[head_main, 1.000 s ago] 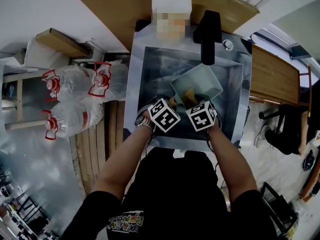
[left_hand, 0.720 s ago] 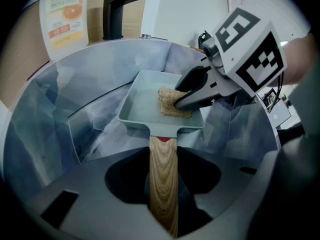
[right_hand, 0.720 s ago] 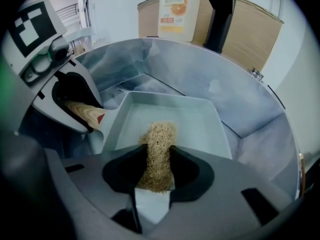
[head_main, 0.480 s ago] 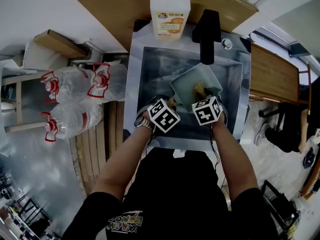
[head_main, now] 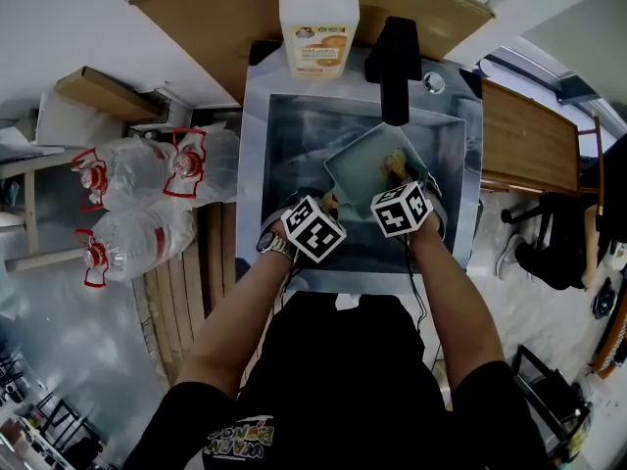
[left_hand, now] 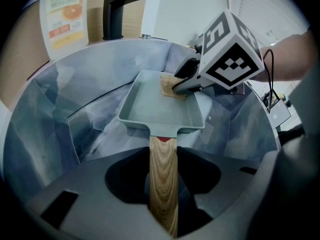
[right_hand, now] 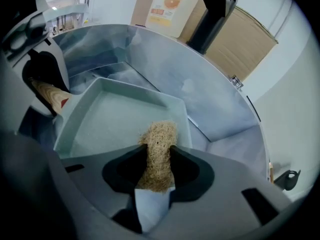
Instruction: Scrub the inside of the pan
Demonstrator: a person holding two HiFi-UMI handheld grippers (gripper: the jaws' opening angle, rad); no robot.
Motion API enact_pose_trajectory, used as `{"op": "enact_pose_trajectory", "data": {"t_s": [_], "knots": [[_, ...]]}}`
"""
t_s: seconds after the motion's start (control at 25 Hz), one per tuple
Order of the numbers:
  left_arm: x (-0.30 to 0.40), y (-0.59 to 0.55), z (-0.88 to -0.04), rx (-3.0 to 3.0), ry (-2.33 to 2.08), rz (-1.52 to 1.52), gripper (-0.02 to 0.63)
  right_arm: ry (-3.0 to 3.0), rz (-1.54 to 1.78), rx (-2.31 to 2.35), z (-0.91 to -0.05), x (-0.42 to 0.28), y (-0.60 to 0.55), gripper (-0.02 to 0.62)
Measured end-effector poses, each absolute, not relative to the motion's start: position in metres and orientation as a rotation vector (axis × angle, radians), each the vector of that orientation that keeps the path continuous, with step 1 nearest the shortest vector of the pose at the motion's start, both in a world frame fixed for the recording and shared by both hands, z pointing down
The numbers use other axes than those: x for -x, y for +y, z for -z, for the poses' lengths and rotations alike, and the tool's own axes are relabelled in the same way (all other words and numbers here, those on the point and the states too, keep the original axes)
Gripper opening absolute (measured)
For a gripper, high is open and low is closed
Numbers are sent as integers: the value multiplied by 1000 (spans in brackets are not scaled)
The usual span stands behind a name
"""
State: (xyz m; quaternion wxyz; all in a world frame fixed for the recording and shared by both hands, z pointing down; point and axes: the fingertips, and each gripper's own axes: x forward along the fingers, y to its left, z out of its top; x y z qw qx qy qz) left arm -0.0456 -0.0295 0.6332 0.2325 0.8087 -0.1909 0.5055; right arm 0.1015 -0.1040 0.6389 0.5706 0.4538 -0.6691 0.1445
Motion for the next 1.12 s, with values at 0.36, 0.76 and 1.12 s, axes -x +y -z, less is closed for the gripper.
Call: {"op": "enact_pose_trajectory", "data": {"t_s": [0.36,0.76,1.12], "knots": [[44,-29,-632,-2222,-519,-1381,173,-1534,-312,-1094,-635,-122,-115,146],[45,-29,-633,-2222,-513,-1380,173,-1510,-294,-1150,-619,-136,-122,146],[45,-29,-634,-2234,-516,-1405,175,-1849,-610,-1360,-556,-128,-130,146]]}}
